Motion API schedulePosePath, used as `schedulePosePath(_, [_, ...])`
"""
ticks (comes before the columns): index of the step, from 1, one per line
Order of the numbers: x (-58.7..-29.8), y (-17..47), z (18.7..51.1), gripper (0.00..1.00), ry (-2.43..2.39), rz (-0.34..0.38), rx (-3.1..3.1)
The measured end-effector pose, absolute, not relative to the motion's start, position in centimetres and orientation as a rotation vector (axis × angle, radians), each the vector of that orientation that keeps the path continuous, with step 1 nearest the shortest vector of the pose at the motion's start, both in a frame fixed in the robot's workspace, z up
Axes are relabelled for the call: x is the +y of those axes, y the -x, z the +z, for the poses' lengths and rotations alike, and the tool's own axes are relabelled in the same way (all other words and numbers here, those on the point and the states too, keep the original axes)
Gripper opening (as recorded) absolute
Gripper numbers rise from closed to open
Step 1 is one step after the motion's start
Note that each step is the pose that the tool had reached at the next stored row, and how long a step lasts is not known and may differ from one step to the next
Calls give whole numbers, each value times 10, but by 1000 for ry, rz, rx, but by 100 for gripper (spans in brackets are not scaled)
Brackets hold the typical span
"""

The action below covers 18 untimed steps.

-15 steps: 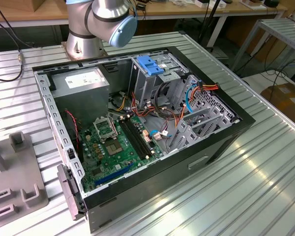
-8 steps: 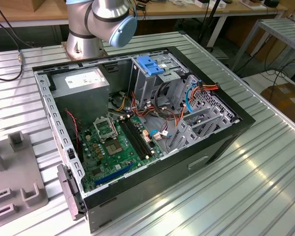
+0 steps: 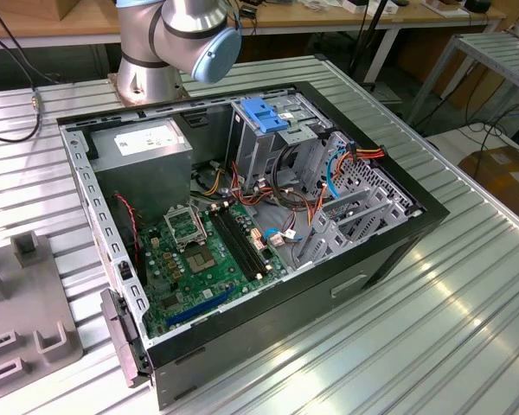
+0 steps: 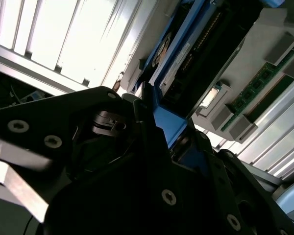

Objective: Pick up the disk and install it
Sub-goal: 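Pick up the disk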

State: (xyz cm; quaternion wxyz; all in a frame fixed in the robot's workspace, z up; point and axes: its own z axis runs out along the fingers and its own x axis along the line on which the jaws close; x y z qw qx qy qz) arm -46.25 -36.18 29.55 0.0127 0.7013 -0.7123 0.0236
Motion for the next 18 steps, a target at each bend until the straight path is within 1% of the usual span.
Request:
schedulePosePath(4, [-362,462,290,37,-2186,74,-2220])
schedulePosePath(18, [-362,462,290,37,-2186,74,-2220])
